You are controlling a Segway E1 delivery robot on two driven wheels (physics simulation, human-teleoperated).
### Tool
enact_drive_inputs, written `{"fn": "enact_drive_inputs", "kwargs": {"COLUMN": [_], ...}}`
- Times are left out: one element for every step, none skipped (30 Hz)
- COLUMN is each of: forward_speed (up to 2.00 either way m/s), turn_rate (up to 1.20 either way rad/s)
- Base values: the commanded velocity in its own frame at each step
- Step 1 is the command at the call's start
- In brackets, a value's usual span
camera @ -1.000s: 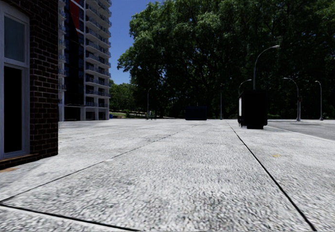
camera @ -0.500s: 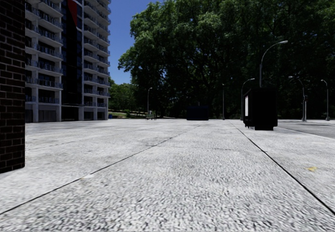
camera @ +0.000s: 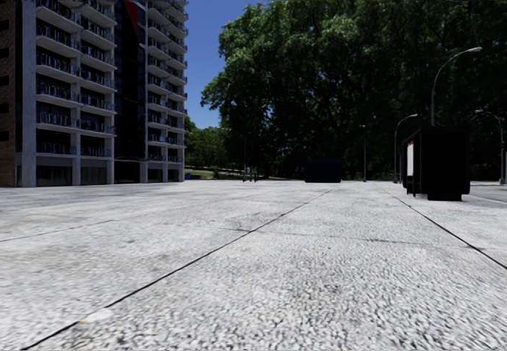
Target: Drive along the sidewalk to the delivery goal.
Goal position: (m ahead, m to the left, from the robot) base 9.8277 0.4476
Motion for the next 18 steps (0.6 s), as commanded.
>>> {"fn": "enact_drive_inputs", "kwargs": {"forward_speed": [1.85, 1.86, 1.86, 1.86, 1.86, 1.86, 1.86, 1.86, 1.86, 1.86, 1.86, 1.86, 1.86, 1.86, 1.86, 1.86, 1.86, 1.86], "turn_rate": [0.37, 0.37, 0.37, 0.37, 0.37, 0.37, 0.37, 0.37, 0.37, 0.37, 0.37, 0.37, 0.37, 0.37, 0.37, 0.37, 0.36, 0.20]}}
